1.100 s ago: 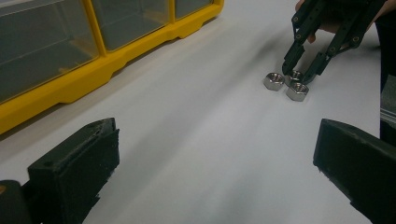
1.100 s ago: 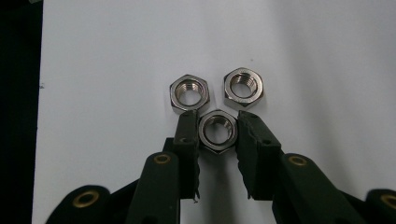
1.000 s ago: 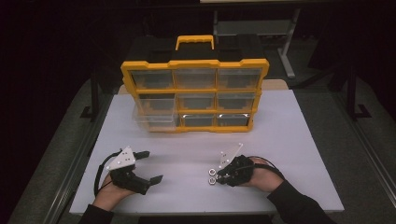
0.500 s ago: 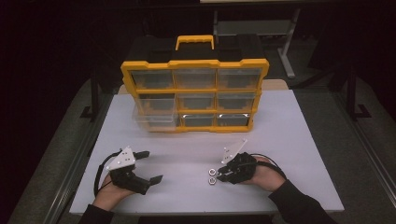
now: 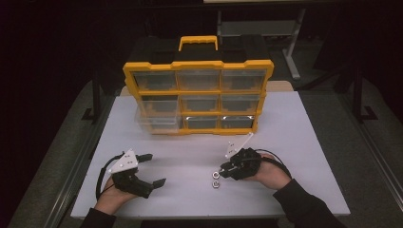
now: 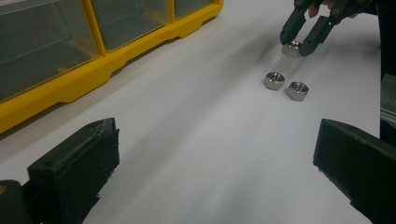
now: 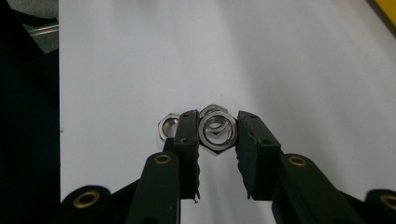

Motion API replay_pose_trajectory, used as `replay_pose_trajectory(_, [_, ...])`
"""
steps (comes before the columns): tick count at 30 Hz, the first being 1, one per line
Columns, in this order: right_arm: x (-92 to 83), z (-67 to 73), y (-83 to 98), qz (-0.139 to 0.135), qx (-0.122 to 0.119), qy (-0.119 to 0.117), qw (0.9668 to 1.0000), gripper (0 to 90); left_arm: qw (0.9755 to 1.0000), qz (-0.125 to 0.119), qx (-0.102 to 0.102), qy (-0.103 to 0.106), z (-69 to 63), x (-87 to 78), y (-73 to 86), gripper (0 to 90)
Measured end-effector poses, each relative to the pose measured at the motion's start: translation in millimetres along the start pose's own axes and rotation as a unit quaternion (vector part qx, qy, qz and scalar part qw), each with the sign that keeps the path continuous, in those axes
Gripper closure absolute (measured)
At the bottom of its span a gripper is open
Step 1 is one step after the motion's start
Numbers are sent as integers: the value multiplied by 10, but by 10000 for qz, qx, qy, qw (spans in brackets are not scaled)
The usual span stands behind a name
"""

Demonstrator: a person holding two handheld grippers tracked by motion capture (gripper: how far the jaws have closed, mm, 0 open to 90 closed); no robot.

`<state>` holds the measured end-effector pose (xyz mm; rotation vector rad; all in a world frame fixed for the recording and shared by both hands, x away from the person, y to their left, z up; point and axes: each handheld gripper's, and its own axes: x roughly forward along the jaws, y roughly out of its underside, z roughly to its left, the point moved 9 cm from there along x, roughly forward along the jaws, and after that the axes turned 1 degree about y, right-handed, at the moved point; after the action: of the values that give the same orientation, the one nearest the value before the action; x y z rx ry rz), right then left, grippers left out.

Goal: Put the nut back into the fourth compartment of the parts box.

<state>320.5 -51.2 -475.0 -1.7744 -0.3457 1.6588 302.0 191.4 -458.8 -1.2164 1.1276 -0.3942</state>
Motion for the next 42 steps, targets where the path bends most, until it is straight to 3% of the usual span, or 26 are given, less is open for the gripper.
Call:
replay_pose_trajectory(25, [-155,-169,-539,-128,53,165,9998,694,10000,28,71,18,12,4,-2,0])
replay_pose_trajectory(42, [-293,-293,-1014,-302,-86,134,9994,694,10000,32,71,31,8,5,1,0])
